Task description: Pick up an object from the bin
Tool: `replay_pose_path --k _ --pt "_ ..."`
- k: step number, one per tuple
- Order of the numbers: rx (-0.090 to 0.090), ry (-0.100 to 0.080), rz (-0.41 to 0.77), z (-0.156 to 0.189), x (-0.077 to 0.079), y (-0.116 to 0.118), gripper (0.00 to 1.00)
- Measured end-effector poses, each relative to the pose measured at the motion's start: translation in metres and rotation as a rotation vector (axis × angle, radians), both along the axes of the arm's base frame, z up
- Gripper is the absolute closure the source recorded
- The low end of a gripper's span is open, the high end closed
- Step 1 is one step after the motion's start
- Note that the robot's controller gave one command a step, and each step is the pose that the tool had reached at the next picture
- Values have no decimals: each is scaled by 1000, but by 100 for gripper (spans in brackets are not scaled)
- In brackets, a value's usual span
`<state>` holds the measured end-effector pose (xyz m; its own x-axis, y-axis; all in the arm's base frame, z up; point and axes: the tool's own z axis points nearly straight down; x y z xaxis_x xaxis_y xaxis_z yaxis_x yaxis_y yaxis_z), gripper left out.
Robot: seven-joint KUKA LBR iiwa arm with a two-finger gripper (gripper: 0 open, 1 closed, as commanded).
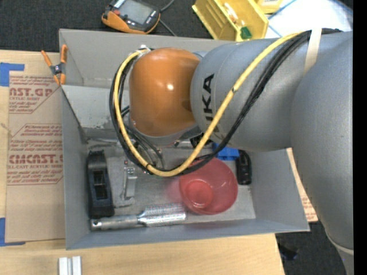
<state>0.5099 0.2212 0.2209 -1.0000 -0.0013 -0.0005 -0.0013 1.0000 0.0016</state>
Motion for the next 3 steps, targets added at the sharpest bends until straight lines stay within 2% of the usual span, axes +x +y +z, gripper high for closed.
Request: replay_pose_path --k 1,2,3 --pt "0 0 0 0 0 0 0" --pt "0 8 30 8 7 -10 0" --pt "-1 -5 77 32 27 -45 0"
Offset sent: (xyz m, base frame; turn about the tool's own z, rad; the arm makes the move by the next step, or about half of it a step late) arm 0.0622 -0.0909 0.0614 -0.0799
